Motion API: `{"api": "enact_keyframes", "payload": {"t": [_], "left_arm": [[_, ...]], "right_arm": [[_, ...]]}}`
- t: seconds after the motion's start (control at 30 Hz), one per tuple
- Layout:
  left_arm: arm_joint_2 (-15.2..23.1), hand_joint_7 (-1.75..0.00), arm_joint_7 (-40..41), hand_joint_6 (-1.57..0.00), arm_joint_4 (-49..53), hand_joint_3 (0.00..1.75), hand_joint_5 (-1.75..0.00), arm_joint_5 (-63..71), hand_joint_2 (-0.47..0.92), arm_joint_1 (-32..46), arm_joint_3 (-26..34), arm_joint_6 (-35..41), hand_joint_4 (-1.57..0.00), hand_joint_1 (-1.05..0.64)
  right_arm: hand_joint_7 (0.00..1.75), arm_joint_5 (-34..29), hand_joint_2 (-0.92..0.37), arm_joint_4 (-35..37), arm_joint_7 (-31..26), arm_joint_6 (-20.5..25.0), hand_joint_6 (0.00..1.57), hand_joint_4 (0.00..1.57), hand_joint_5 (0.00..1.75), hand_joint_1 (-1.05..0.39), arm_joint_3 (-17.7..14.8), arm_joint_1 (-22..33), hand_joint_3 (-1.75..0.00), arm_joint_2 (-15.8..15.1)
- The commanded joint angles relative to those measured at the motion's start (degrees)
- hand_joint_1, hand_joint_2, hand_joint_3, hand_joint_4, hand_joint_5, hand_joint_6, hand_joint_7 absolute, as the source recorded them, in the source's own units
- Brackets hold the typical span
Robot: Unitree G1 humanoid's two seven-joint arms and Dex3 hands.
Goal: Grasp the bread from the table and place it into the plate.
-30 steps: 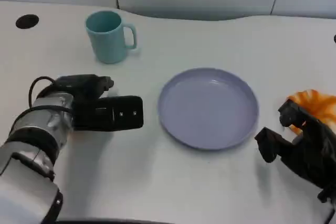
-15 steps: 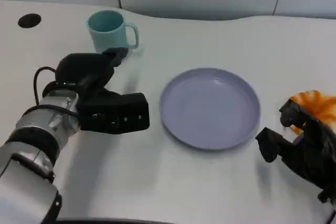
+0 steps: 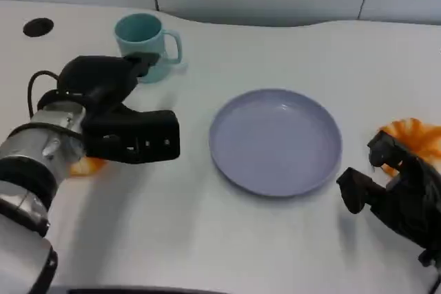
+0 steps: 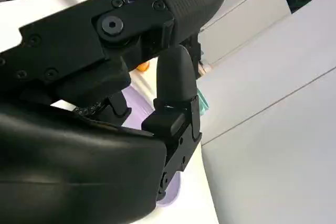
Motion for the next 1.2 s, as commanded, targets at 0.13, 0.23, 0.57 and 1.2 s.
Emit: {"api": "enact_keyframes", "payload": {"t": [0.13,0.23,0.57,1.2], "left_arm": [[3.9,0.0,-4.8,-0.53,-5.3,0.0,0.0,-2.7,0.88,-0.1,2.3,1.2,-0.56,-0.64],[5.0,0.0,-7.1,-0.51,-7.8,0.01,0.0,-2.6,0.89,0.4,2.6,2.8,-0.55,-0.65],[5.9,0.0,-21.5,-0.36,-8.5,0.02,0.0,-1.6,0.92,-1.3,0.8,10.3,-0.41,-0.71],[0.5,0.0,-23.4,-0.17,8.0,0.14,0.0,0.5,0.92,-3.6,-3.2,14.4,-0.1,-1.03]], "right_arm": [[1.75,0.2,-0.89,0.1,0.2,-0.2,0.64,0.89,1.75,-0.41,-0.7,0.2,0.0,-0.9],[1.75,0.2,-0.89,0.0,0.1,-0.2,0.64,0.89,1.75,-0.4,-0.6,0.2,0.0,-0.9],[1.75,0.5,-0.88,-0.3,0.1,0.7,0.63,0.88,1.75,-0.4,-0.6,0.4,0.0,-1.1],[1.75,-0.1,-0.89,-0.3,0.4,-0.7,0.63,0.89,1.75,-0.41,-0.4,0.3,-0.01,-1.0]]}}
